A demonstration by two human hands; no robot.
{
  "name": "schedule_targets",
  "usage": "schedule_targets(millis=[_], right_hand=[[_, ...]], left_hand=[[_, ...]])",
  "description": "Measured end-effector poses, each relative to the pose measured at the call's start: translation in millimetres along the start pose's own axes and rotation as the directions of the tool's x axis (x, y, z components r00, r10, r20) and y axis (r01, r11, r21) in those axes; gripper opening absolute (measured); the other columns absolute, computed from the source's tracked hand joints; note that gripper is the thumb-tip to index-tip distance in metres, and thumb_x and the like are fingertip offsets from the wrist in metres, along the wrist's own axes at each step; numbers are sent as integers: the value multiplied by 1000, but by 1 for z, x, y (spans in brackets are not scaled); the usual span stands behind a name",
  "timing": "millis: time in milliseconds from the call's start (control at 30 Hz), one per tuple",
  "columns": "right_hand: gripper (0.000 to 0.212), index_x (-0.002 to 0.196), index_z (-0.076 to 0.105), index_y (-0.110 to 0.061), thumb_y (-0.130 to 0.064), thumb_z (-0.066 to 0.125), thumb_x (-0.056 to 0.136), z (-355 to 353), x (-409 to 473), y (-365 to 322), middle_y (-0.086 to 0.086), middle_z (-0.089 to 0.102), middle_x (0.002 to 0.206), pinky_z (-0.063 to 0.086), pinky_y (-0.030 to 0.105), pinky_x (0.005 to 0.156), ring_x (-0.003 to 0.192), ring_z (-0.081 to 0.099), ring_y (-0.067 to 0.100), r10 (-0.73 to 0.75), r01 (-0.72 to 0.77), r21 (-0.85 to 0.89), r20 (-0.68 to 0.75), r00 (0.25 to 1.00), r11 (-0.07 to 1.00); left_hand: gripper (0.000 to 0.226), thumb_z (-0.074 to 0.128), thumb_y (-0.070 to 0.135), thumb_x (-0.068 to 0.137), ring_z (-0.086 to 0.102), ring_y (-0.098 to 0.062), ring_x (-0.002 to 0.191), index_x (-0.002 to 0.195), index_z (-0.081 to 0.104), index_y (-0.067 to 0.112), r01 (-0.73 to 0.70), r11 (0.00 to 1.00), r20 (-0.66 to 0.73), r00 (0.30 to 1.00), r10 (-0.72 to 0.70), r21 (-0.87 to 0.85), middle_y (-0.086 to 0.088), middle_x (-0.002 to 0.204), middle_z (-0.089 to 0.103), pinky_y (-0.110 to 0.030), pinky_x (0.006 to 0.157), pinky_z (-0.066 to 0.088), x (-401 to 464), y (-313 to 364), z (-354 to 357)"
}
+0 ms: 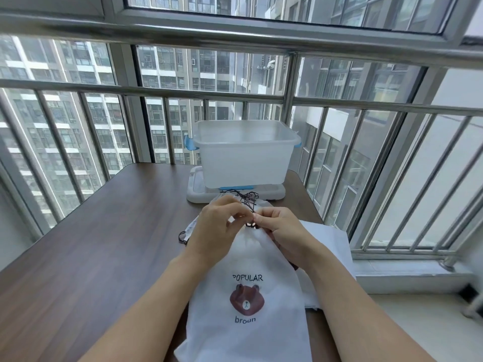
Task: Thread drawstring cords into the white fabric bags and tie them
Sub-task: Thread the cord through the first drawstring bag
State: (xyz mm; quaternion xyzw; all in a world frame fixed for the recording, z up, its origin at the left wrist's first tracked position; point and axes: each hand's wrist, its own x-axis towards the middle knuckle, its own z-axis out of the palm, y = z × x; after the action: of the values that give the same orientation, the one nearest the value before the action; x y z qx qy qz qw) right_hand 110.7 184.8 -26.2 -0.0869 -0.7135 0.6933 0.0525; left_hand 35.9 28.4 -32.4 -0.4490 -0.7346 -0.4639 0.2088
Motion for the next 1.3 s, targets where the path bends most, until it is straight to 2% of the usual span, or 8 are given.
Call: schedule_targets(millis=[133,233,367,433,533,600,767,1300], right_hand=[[18,89,68,-1,-13,60,100,0,-2,-5,8,56,67,38,18,44,50,46,12,-20,18,127,17,1000,992],[22,79,70,-8,-11,61,99,2,-2,-7,5,60,66,42,17,49,51,51,11,-56,57,92,-12,998,994],[20,78,76,-14,-21,68,96,3,0,-3,15,53,82,32,29,57,71,38,27,-77,78,15,-79,994,997],[18,84,75,-8,-21,69,95,2,0,-2,14,55,82,32,30,60,76,39,27,-85,87,13,-98,992,996],[22,87,73,0,-20,69,95,3,0,-1,12,61,77,41,28,61,71,48,24,-112,112,-3,-95,989,994],[23,88,72,4,-17,69,95,3,2,0,12,63,76,45,29,65,70,53,22,-135,135,-9,-93,986,991],[20,93,68,13,-6,66,96,7,0,-1,9,72,80,52,23,66,73,66,16,-136,139,83,-43,990,987],[15,83,74,-11,-14,67,96,3,-1,-3,8,70,79,46,29,73,74,59,16,-216,207,-121,-65,974,971]], left_hand=[[18,53,18,102,54,-8,76,86,62,16,391,890,76,920,-384,-235,6,81,61,-18,72,42,-2,8,5],[30,46,21,105,57,-17,80,82,63,12,673,554,227,713,-664,-490,-2,80,64,-22,73,46,2,10,5],[20,56,19,98,55,-17,61,83,61,7,600,126,214,463,-860,-790,-3,71,56,-25,58,50,15,17,-3],[21,68,32,90,50,-15,63,85,58,13,490,496,-90,640,-763,-717,2,70,51,-27,59,48,8,16,-9],[33,86,28,72,46,-11,65,85,59,14,90,994,-351,930,-107,-64,4,75,51,-15,62,39,1,20,-15],[32,89,23,69,51,-7,71,88,66,14,-74,995,-200,976,85,65,6,81,56,-10,66,37,0,25,-12],[32,78,18,71,61,-6,80,103,73,22,-7,998,-17,1000,8,57,12,91,64,-19,67,48,-4,19,-1],[24,81,2,78,72,-4,74,98,77,14,363,904,28,930,-366,-226,6,83,76,-19,71,58,1,17,-10]])
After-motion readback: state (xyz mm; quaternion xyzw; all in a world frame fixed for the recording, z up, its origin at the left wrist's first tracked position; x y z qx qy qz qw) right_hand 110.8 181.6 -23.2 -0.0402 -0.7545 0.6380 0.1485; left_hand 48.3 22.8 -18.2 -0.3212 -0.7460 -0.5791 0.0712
